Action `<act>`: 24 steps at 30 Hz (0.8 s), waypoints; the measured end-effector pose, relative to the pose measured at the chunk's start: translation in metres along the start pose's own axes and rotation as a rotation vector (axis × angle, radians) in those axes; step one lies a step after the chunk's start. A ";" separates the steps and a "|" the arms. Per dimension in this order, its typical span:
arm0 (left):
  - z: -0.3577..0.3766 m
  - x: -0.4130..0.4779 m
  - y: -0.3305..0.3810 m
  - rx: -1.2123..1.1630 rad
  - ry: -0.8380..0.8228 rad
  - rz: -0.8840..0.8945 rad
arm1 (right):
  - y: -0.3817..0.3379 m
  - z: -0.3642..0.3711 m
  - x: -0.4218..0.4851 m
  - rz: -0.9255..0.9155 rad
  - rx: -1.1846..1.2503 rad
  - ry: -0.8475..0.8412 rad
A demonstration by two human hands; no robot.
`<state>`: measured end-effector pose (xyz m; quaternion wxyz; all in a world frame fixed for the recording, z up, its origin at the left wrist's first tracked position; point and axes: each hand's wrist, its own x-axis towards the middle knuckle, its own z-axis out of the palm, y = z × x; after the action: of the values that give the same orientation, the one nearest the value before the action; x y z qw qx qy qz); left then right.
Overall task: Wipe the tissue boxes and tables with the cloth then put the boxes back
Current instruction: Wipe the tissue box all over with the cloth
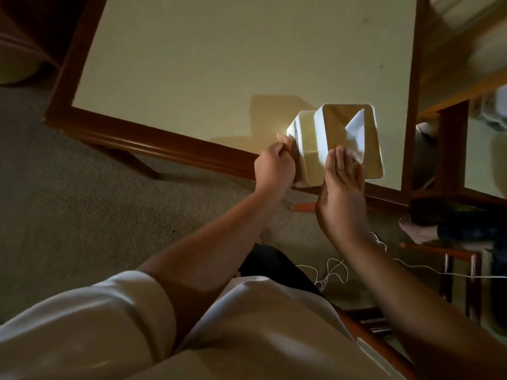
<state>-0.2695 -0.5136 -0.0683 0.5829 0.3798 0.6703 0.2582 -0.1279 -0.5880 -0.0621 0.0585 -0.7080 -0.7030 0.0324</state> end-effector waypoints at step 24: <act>0.001 0.010 0.011 -0.131 -0.046 -0.120 | 0.002 -0.006 0.004 -0.016 -0.034 -0.080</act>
<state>-0.2670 -0.4997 -0.0658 0.6362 0.3060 0.6598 0.2574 -0.1249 -0.5843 -0.0566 0.0183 -0.7013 -0.7110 0.0483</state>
